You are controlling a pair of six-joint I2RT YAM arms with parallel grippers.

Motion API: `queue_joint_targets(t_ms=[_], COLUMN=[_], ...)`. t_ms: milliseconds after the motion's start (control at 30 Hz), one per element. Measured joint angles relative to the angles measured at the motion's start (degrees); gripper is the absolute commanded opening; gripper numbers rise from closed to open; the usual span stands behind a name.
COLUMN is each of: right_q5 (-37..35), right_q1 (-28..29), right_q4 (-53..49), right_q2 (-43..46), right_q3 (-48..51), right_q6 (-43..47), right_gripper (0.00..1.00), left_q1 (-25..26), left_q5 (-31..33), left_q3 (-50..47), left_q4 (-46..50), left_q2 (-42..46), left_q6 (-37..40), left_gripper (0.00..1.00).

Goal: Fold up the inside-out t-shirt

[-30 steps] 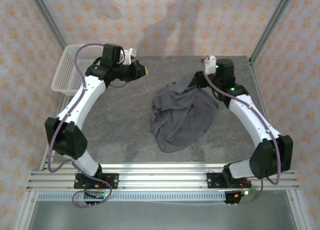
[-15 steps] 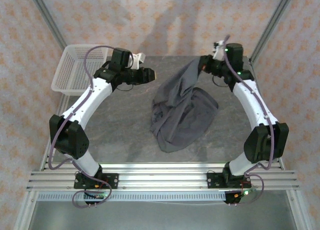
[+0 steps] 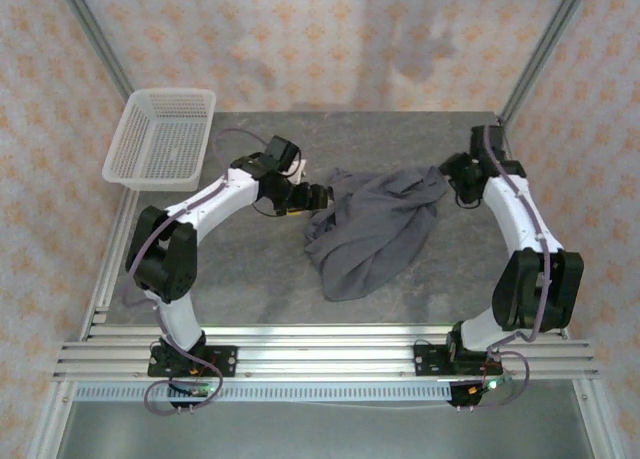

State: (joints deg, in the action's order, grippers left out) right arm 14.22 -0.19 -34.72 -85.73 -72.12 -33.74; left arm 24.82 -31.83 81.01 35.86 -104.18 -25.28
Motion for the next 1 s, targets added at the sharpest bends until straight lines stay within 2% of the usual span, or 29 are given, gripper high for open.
queue_joint_targets(t_ms=[100, 167, 233, 267, 333, 367, 500, 633, 700, 800, 833, 933, 1000], right_q5=[1.75, 3.54, 5.25, 6.08, 6.99, 7.30, 10.08, 12.13, 12.39, 10.80, 9.84, 4.96, 1.16], right_q1=[10.93, 16.31, 18.86, 19.52, 20.26, 20.70, 23.21, 29.55, 33.70, 38.16, 39.04, 40.35, 40.33], right_q4=[0.98, 2.10, 2.45, 2.97, 3.48, 3.52, 4.11, 8.11, 13.20, 23.43, 26.60, 35.63, 39.17], right_q2=[0.46, 0.39, 0.13, -0.07, -0.24, -0.24, 0.55, 6.05, 9.60, 12.33, 12.31, 8.57, 3.78], right_q3=[-3.02, -3.65, -3.32, -2.62, -0.55, 0.70, 4.85, 9.68, 13.31, 20.00, 22.12, 25.99, 25.20], right_q6=[5.18, 6.82, 7.06, 7.02, 7.04, 7.21, 10.91, 18.38, 22.47, 29.03, 30.77, 35.23, 37.11], right_gripper=[0.62, 0.62, 0.61, 0.61, 0.61, 0.61, 0.62, 0.65, 0.69, 0.85, 0.86, 0.83, 0.76], left_q1=[0.22, 0.24, 0.35, 0.46, 0.70, 0.70, 0.70, 0.70, 0.70, 0.70, 0.70, 0.70, 0.70], left_q5=[-0.02, 0.00, 0.44, 0.59, 0.39, -0.15, -2.73, -4.07, -5.03, -5.51, -5.55, -5.64, -5.62], left_q3=[-0.02, 0.04, 0.15, 0.15, 0.11, 0.02, 0.24, 5.05, 9.42, 14.14, 15.06, 16.28, 16.57], left_q4=[-0.11, -0.11, -0.11, -0.13, -0.50, -0.96, -2.69, -1.79, -1.75, -1.64, -1.60, -1.05, 0.11], left_q2=[-2.75, -5.16, -7.91, -9.46, -11.50, -12.07, -10.80, -6.75, -4.52, -1.68, -0.98, 0.11, 0.02], left_q6=[-0.24, -0.35, -0.55, -1.01, -2.27, -2.64, -5.09, -6.43, -6.99, -8.39, -9.01, -10.67, -11.41], left_gripper=[0.74, 0.72, 0.66, 0.57, 0.13, 0.00, 0.00, 0.00, 0.00, 0.00, 0.00, 0.00, 0.00])
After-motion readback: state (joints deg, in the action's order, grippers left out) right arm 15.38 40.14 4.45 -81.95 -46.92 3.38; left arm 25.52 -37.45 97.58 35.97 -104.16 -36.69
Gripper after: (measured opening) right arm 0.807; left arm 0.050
